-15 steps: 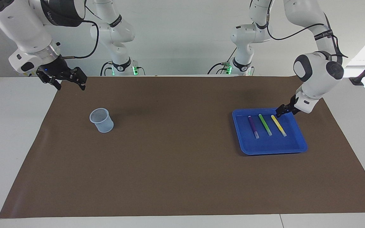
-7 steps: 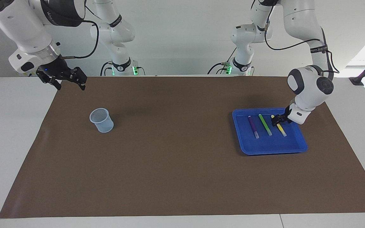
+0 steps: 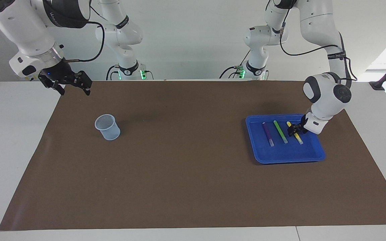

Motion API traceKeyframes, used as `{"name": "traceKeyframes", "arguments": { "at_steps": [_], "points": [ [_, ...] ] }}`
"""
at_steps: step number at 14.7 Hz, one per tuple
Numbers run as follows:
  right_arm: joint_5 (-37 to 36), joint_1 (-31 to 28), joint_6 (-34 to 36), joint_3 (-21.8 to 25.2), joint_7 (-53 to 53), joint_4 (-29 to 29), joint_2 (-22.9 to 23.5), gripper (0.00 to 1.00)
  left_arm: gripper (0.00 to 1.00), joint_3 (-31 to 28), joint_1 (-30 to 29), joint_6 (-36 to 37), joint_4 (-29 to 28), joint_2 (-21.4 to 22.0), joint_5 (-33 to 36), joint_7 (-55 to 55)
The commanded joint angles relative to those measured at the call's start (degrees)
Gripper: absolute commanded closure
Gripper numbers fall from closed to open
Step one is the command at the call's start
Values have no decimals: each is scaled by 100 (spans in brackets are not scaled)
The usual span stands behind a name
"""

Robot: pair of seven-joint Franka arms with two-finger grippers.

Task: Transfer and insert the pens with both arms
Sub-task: 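Lower the left gripper onto the yellow pen in the tray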

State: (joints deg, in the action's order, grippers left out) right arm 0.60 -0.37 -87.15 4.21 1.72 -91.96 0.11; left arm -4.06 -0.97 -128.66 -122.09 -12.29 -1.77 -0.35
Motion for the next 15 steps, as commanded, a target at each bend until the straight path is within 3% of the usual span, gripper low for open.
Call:
{"name": "traceKeyframes", "arguments": {
  "at_steps": [1, 6, 10, 15],
  "points": [
    [80, -77, 84, -34, 127, -59, -81, 0, 27, -25, 18, -71, 142, -177, 28, 26],
    [80, -77, 84, -34, 118, -59, -81, 0, 57, -25, 27, -27, 220, -186, 28, 26],
    [80, -77, 84, -34, 118, -59, -90, 0, 99, -25, 35, -36, 229, -195, 28, 26],
    [80, -77, 84, -34, 127, -59, -81, 0, 100, -25, 44, -1, 282, -195, 28, 35]
  ]
}}
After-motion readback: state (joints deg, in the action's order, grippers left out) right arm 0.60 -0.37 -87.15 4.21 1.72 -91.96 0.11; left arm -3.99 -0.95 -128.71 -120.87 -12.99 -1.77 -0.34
